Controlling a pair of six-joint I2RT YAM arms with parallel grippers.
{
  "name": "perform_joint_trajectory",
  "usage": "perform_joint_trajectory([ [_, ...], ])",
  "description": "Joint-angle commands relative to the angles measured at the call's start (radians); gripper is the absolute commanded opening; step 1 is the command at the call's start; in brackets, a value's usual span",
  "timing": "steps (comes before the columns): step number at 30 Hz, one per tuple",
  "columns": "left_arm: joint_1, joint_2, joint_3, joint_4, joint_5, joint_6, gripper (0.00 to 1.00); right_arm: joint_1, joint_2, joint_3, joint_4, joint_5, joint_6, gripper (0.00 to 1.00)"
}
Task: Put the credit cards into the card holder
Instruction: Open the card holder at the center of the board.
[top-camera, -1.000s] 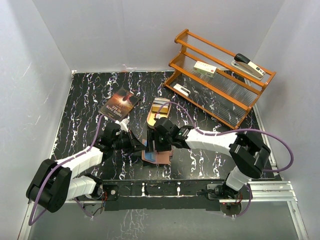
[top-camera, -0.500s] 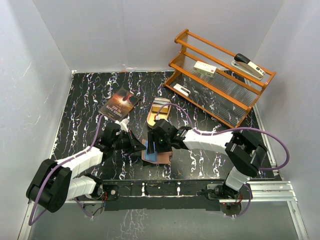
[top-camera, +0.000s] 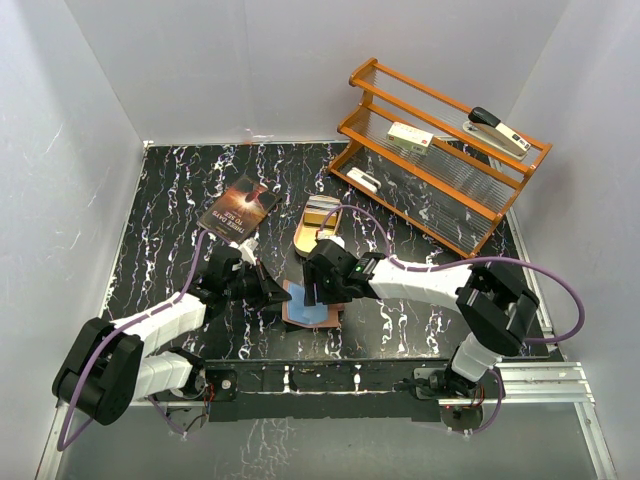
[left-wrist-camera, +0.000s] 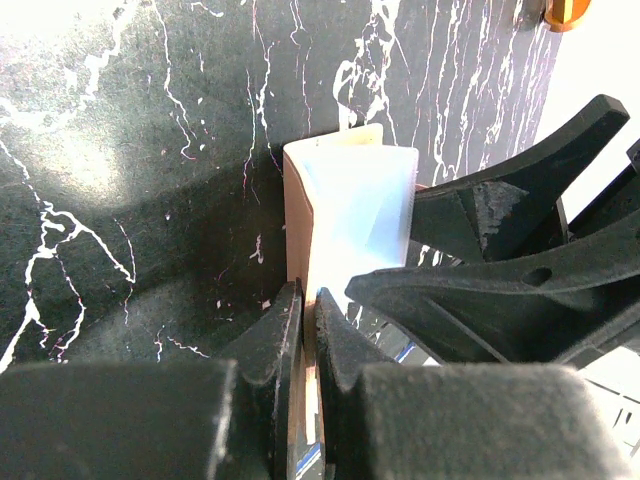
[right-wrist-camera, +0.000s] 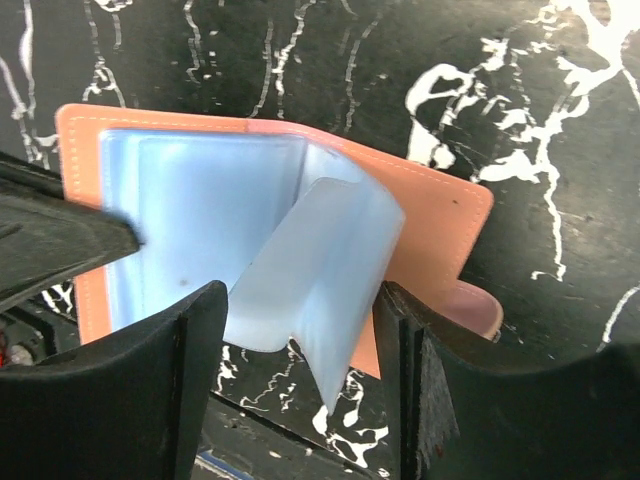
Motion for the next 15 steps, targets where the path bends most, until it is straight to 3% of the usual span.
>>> perform_joint_trajectory([
  [1,-0.002,-0.015,0.021,-0.013,0.006,0.009,0.0,0.004,-0.045,0.023,-0.051,0.096,-0.018,0.57],
  [5,-0.003,-0.013,0.027,-0.023,0.002,0.01,0.03,0.004,-0.056,0.016,-0.059,0.104,-0.019,0.55],
  [15,-0.003,0.061,0.052,-0.032,-0.008,0.042,0.39,0.004,-0.095,-0.03,0.0,0.084,-0.041,0.52],
])
